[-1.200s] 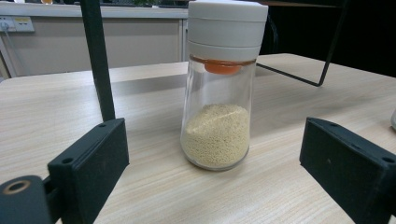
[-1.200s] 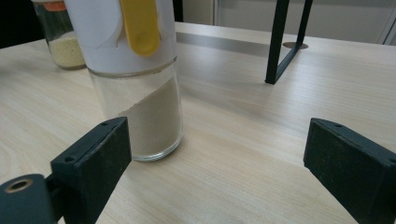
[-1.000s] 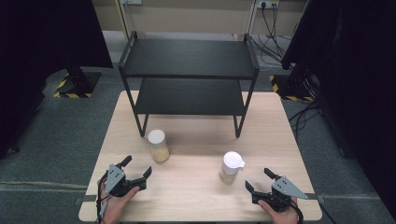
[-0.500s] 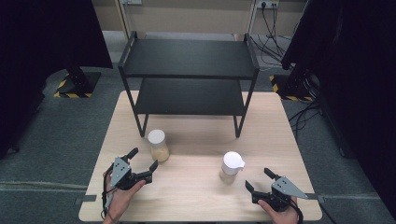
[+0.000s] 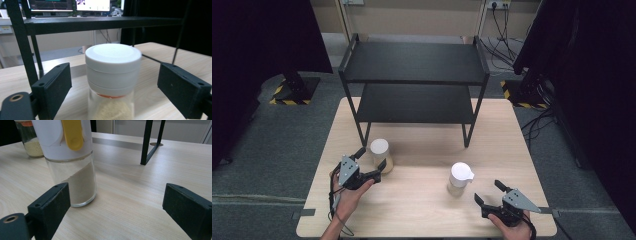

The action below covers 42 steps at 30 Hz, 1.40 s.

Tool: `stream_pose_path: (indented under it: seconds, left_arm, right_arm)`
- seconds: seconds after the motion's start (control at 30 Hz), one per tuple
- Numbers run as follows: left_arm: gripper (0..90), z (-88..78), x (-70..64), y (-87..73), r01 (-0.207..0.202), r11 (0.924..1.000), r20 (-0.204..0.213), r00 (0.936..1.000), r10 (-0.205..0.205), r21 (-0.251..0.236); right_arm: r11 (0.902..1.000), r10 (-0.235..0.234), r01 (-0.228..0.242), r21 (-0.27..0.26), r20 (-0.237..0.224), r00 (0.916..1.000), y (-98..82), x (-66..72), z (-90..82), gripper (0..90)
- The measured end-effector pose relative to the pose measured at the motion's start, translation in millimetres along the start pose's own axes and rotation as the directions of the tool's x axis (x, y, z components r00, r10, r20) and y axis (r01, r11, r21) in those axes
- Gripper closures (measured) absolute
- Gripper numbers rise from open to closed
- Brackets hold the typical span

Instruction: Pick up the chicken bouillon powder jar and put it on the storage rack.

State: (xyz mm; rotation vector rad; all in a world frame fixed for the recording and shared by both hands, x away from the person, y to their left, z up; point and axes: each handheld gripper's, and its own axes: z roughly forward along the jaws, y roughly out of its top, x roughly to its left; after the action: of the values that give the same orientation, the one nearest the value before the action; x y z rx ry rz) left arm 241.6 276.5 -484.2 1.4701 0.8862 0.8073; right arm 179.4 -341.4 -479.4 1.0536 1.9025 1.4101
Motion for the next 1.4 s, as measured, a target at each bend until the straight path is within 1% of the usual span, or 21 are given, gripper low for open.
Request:
stream_pose_path:
  seconds: [0.03, 0.2, 0.27, 0.53, 0.6, 0.77, 1.03, 1.2, 1.4]
  left_arm:
    - [12.7, 2.1, -0.3, 0.6, -0.003, 1.0, -0.005, 1.0, 0.003, 0.002]
    - [15.8, 11.5, -0.5, 2.5, -0.014, 0.9999, 0.003, 0.9999, 0.014, 0.008]
    - [17.5, 14.3, -1.2, 2.5, -0.019, 0.9997, -0.002, 0.9998, 0.019, 0.014]
    - [25.1, 20.1, -2.2, -0.8, -0.033, 0.9992, -0.016, 0.9993, 0.034, 0.023]
    - [26.3, 21.0, -1.6, -0.8, -0.035, 0.9992, -0.013, 0.9993, 0.035, 0.022]
    - [32.1, 22.6, -2.5, -0.3, -0.062, 0.9979, -0.004, 0.9981, 0.062, 0.021]
    - [33.2, 22.7, 0.8, -1.5, -0.053, 0.9985, 0.008, 0.9985, 0.053, 0.015]
    - [33.4, 22.7, -2.2, -3.2, -0.044, 0.999, -0.003, 0.999, 0.044, 0.008]
    - [33.4, 22.1, -3.1, -0.4, -0.05, 0.9986, -0.002, 0.9988, 0.05, 0.017]
  right_arm:
    - [1.0, 0.002, -0.002, 0.0, 0.001, 1.0, 0.0, 0.0, 0.0, 7.9]
    - [1.0, 0.004, -0.004, -0.001, -0.001, 1.0, -0.1, -0.4, 0.2, 7.9]
    - [1.0, 0.004, -0.004, -0.001, -0.001, 1.0, -0.1, -0.3, 0.1, 7.9]
    - [1.0, 0.007, -0.007, 0.0, -0.003, 1.0, 0.2, -1.2, 0.7, 7.9]
    - [1.0, 0.006, -0.006, 0.0, -0.003, 1.0, 0.3, -1.1, 0.9, 7.9]
    - [1.0, 0.006, -0.006, 0.0, -0.002, 1.0, 0.2, -1.0, 0.9, 7.9]
    - [1.0, 0.008, -0.008, -0.001, -0.003, 1.0, 0.1, -1.3, 0.9, 7.9]
    - [0.9999, 0.012, -0.012, -0.003, -0.002, 0.9999, -0.3, -1.3, 0.7, 7.9]
    - [0.9999, 0.015, -0.015, -0.006, -0.001, 0.9999, -0.7, -1.5, 0.6, 7.9]
